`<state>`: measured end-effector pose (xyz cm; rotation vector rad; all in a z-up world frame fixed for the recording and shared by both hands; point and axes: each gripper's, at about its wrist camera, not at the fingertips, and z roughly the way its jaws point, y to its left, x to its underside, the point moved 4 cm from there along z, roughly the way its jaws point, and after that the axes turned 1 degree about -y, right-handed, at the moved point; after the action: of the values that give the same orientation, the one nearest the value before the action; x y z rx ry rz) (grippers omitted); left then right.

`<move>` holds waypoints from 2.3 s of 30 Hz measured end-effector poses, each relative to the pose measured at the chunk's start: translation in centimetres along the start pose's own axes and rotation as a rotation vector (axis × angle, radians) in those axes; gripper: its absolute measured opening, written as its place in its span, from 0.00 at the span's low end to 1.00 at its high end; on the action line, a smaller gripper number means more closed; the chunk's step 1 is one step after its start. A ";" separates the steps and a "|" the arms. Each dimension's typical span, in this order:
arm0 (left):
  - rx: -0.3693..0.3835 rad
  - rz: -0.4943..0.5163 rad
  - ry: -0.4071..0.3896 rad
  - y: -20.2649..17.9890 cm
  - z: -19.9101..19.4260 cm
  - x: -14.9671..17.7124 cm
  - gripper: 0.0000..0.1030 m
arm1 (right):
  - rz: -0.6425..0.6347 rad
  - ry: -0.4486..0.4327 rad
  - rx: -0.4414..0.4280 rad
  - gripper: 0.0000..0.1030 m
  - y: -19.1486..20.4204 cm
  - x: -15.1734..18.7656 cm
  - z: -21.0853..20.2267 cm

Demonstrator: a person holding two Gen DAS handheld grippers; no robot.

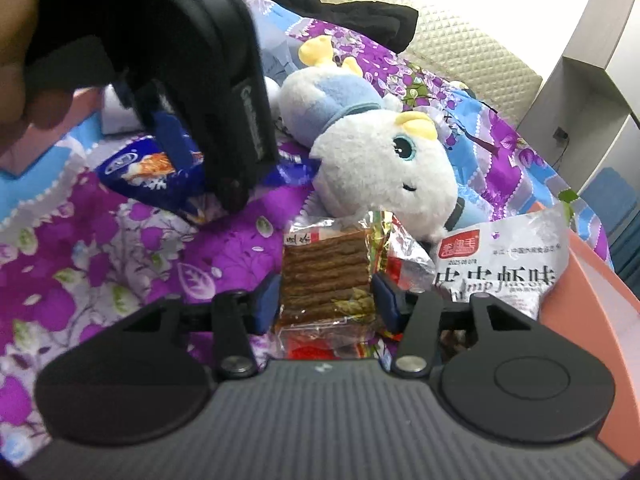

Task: Organize snacks
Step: 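Close the left gripper on the blue bag while the right gripper grasps the biscuit stick pack, then lift the blue bag with the left gripper while the right gripper lifts the biscuit pack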

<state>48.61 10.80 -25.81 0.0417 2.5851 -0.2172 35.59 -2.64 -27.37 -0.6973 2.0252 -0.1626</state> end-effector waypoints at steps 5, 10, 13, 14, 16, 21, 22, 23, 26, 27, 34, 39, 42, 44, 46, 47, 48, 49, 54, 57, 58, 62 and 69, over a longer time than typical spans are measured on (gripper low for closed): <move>0.021 -0.009 -0.009 -0.6 -3.1 1.1 0.36 | 0.035 -0.018 -0.020 0.52 -0.7 -0.1 -3.0; 0.035 0.000 -0.038 -1.1 -7.2 3.7 0.35 | 0.092 -0.027 -0.065 0.52 -1.5 0.2 -6.7; 0.046 0.013 -0.036 -1.4 -9.3 5.6 0.34 | 0.118 -0.029 -0.091 0.52 -1.5 0.7 -8.9; 0.043 0.036 -0.039 -1.7 -10.0 6.4 0.34 | 0.131 -0.029 -0.100 0.52 -1.5 0.9 -9.6; 0.030 0.106 -0.056 -2.4 -11.9 8.3 0.34 | 0.164 -0.026 -0.125 0.52 -1.5 1.4 -11.0; 0.039 0.257 -0.048 -4.0 -14.7 13.9 0.33 | 0.220 -0.011 -0.184 0.52 -1.5 3.3 -14.8; 0.050 0.276 -0.041 -4.4 -15.1 15.1 0.33 | 0.228 -0.008 -0.195 0.52 -1.6 3.6 -15.3; 0.062 0.286 -0.037 -4.7 -15.4 16.2 0.33 | 0.234 -0.003 -0.204 0.52 -1.6 4.0 -15.9; 0.070 0.336 -0.036 -5.8 -16.2 19.1 0.33 | 0.257 0.010 -0.218 0.52 -2.1 5.1 -17.6; 0.064 0.345 -0.035 -6.1 -16.3 20.0 0.33 | 0.257 0.017 -0.225 0.52 -2.1 5.5 -18.0; 0.088 0.253 -0.031 -6.5 -16.5 22.5 0.42 | 0.271 0.055 -0.238 0.52 -2.7 7.7 -19.2; 0.061 0.012 -0.059 -5.3 -17.0 22.9 0.88 | 0.298 0.093 -0.245 0.52 -2.8 9.7 -18.0; 0.073 -0.176 -0.028 -4.3 -17.1 23.8 0.90 | 0.338 0.112 -0.261 0.52 -2.9 10.8 -17.3; 0.076 -0.332 -0.049 -3.2 -17.6 24.6 0.90 | 0.357 0.107 -0.263 0.52 -3.1 11.1 -17.3; 0.072 -0.507 -0.055 -2.0 -17.9 25.6 0.91 | 0.362 0.097 -0.262 0.52 -3.1 11.2 -17.3; 0.084 -0.594 -0.053 -1.3 -17.9 26.1 0.91 | 0.363 0.095 -0.264 0.52 -3.0 11.3 -17.2; 0.101 -0.687 -0.061 -0.7 -17.9 26.6 0.91 | 0.365 0.094 -0.267 0.52 -2.9 11.4 -17.1; 0.107 -0.750 -0.069 -0.3 -17.9 26.9 0.91 | 0.368 0.094 -0.271 0.52 -2.9 11.5 -17.0; 0.091 -0.943 -0.094 0.8 -17.3 27.8 0.91 | 0.361 0.093 -0.276 0.52 -2.7 12.0 -16.6; 0.069 -0.998 -0.091 0.8 -16.6 27.8 0.91 | 0.361 0.089 -0.279 0.53 -2.4 12.1 -16.4; 0.072 -1.019 -0.087 0.8 -16.2 27.9 0.91 | 0.362 0.087 -0.278 0.53 -2.4 12.1 -16.3; 0.093 -1.089 -0.066 0.4 -14.8 28.1 0.91 | 0.357 0.083 -0.283 0.53 -2.2 12.2 -16.2; 0.084 -1.110 -0.068 -1.1 -13.2 27.5 0.89 | 0.354 0.083 -0.292 0.53 -2.0 12.4 -15.9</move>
<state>18.24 11.44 -28.90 -1.3403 2.2442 -0.6904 18.47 -13.54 -27.35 -0.5022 2.2409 0.3217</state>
